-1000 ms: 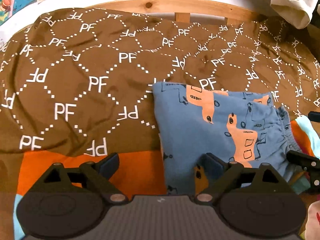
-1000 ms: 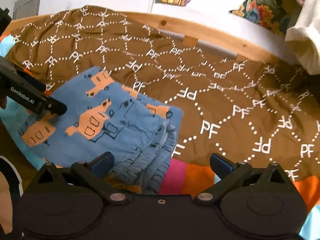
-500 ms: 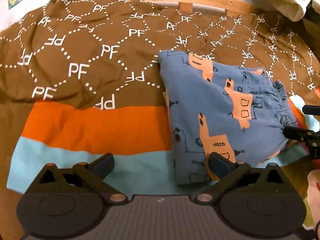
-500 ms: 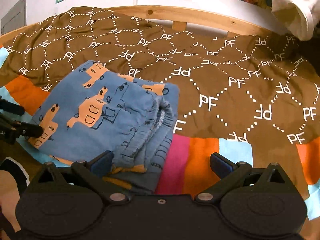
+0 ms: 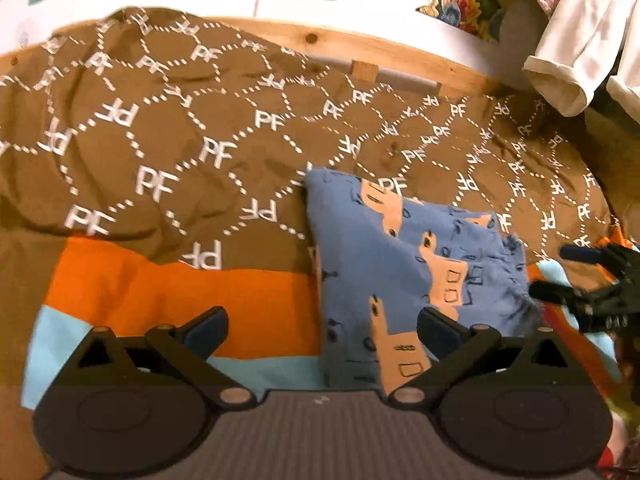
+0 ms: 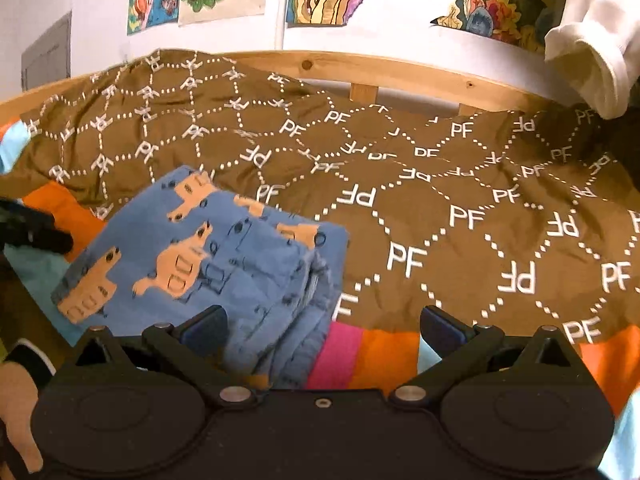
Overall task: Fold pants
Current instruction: 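Grasp the edge of the folded pants with the right gripper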
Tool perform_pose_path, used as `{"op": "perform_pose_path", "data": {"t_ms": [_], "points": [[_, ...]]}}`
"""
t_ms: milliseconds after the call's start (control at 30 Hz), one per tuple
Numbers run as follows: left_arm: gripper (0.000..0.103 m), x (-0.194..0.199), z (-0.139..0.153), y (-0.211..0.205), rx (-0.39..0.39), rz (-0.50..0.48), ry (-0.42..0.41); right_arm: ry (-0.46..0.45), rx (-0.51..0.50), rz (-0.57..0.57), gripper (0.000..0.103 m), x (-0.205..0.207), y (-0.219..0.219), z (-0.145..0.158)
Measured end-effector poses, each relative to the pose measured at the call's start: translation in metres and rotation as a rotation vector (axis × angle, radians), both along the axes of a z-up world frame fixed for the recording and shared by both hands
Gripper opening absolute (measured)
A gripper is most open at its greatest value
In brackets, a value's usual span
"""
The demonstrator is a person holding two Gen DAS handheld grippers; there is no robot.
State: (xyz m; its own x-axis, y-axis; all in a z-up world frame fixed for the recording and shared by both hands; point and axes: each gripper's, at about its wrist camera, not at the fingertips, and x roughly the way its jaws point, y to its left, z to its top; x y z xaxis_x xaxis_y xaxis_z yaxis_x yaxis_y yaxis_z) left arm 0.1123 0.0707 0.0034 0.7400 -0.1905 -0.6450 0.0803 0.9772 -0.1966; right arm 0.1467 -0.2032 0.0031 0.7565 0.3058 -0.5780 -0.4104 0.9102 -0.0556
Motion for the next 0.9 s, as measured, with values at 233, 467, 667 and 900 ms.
{"op": "perform_pose_path", "data": {"t_ms": [233,467,667,900], "points": [[0.103,0.006,-0.019,-0.006,-0.085,-0.04,0.061,0.134,0.227,0.087,0.102,0.052,-0.016,-0.001],[0.103,0.01,-0.03,-0.004,-0.146,-0.028,0.108,0.226,0.418,0.15,0.102,0.083,-0.02,-0.022],[0.102,0.012,-0.03,-0.001,-0.179,-0.028,0.115,0.272,0.56,0.1,0.088,0.091,-0.031,-0.033],[0.096,0.012,-0.031,-0.002,-0.18,-0.013,0.127,0.27,0.523,0.082,0.063,0.089,-0.04,-0.036]]}}
